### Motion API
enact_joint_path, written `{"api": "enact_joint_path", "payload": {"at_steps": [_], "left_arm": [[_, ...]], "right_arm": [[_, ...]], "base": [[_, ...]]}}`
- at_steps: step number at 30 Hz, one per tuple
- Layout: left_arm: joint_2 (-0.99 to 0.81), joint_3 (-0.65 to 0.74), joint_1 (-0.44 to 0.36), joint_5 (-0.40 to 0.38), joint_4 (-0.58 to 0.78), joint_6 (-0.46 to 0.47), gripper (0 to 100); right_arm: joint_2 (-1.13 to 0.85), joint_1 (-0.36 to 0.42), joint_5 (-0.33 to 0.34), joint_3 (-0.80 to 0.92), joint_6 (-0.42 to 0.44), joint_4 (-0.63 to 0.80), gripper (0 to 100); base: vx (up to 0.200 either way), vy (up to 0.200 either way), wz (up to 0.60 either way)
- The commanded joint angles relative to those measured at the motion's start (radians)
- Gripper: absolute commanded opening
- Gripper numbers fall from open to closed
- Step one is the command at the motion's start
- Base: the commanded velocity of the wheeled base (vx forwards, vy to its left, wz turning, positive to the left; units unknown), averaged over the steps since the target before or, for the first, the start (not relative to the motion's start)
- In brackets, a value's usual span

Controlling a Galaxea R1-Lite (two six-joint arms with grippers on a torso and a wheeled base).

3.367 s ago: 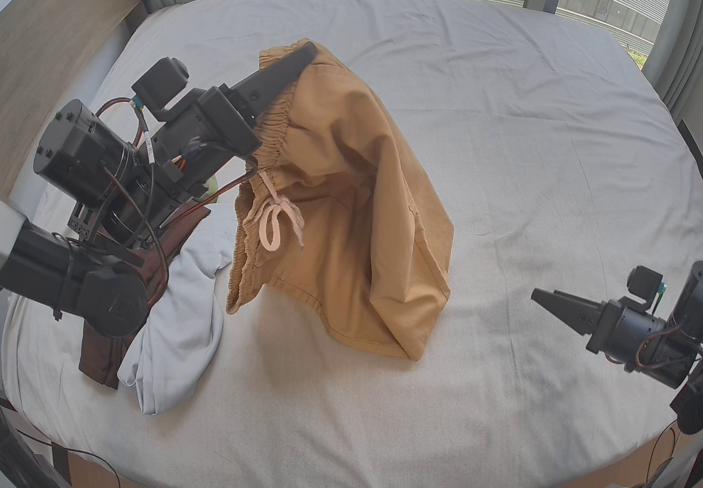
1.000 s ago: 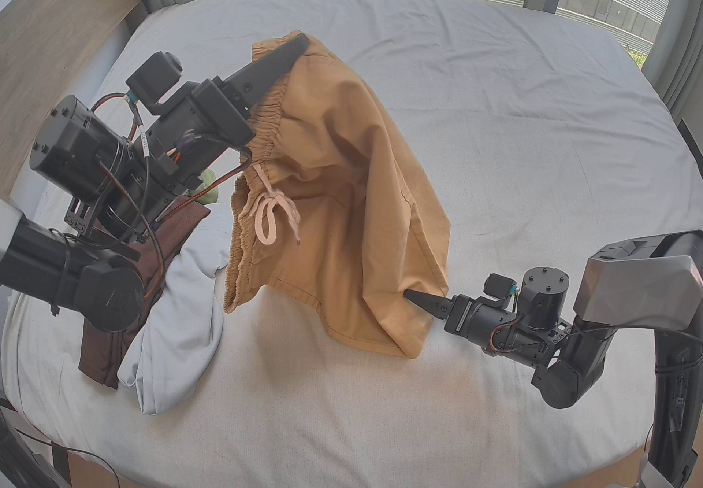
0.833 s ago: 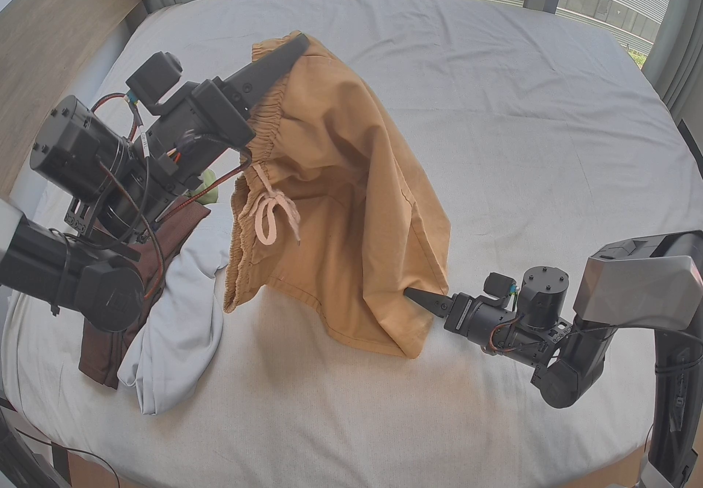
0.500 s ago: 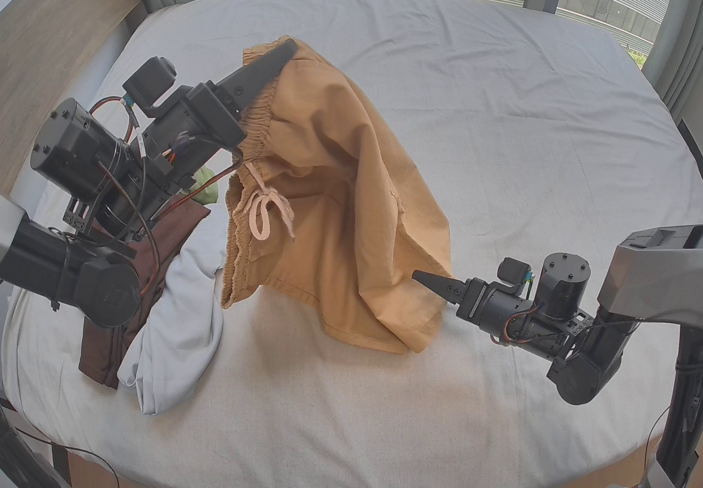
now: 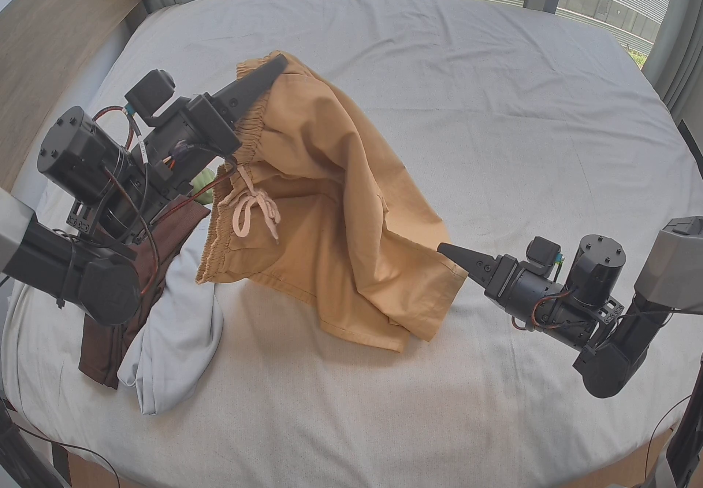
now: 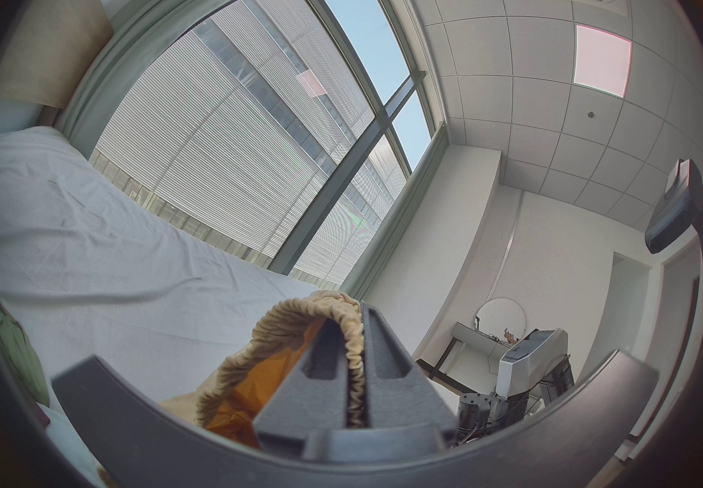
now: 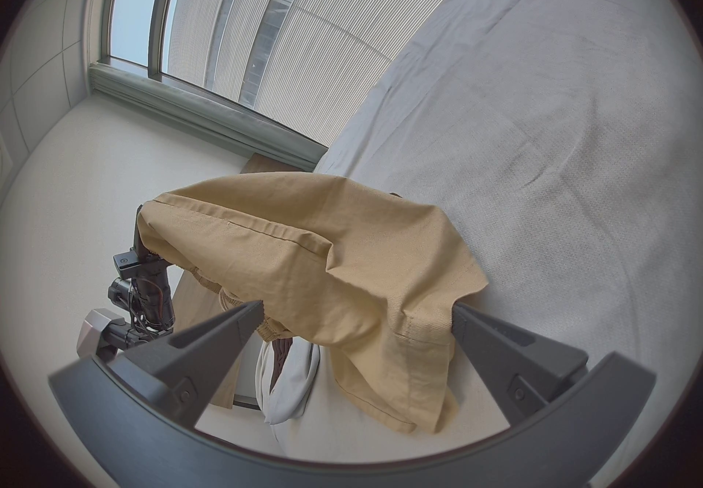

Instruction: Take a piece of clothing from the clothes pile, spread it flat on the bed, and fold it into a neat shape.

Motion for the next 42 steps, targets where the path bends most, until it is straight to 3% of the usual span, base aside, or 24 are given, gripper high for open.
{"api": "enact_joint_path", "payload": {"at_steps": [1,19,29,30,42], "left_arm": [[0.010,0.005,-0.001,0.000,-0.001,0.000,0],[0.009,0.001,-0.002,0.000,-0.001,0.000,0],[0.009,0.001,-0.001,0.000,-0.001,0.000,0],[0.009,0.001,-0.001,0.000,-0.001,0.000,0],[0.003,0.021,0.001,0.000,-0.001,-0.003,0]], "right_arm": [[0.035,0.006,0.002,-0.024,0.003,-0.001,100],[0.133,0.084,0.002,-0.075,0.005,-0.004,100],[0.126,0.074,-0.009,-0.108,0.003,-0.007,100],[0.126,0.074,-0.013,-0.112,0.003,-0.007,0],[0.090,0.037,-0.036,-0.122,0.003,-0.008,0]], "base": [[0.000,0.000,0.00],[0.000,0.000,0.00],[0.000,0.000,0.00],[0.000,0.000,0.00],[0.000,0.000,0.00]]}}
